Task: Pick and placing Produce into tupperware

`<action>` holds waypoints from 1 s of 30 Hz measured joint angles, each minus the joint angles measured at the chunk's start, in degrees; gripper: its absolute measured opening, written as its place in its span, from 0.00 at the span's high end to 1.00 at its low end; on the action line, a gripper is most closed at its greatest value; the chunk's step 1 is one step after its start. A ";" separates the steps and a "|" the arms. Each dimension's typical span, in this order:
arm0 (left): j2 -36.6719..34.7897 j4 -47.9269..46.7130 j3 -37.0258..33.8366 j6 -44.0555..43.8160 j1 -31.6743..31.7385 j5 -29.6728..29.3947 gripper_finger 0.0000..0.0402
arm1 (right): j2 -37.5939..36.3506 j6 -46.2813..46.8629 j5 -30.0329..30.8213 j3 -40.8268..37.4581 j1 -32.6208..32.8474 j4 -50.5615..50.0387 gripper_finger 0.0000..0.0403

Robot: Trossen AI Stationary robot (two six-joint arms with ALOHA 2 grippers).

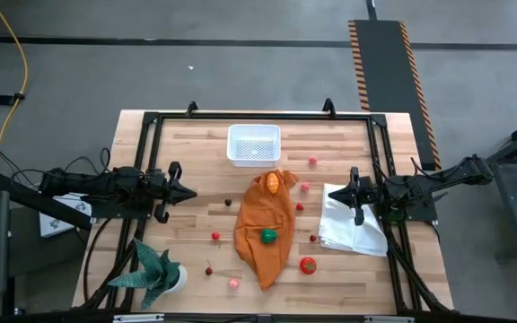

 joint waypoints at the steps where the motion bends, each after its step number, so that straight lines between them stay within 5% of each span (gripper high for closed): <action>1: -0.02 -0.01 0.02 0.00 0.00 0.01 1.00 | 0.01 0.00 0.00 -0.01 0.00 0.00 1.00; 26: -0.01 0.00 0.00 -0.12 -0.02 0.04 1.00 | 0.02 0.00 0.00 -0.01 0.00 0.00 1.00; 30: -0.02 0.06 0.02 -9.80 -0.02 0.28 1.00 | 0.01 0.00 0.00 0.00 -0.01 0.00 1.00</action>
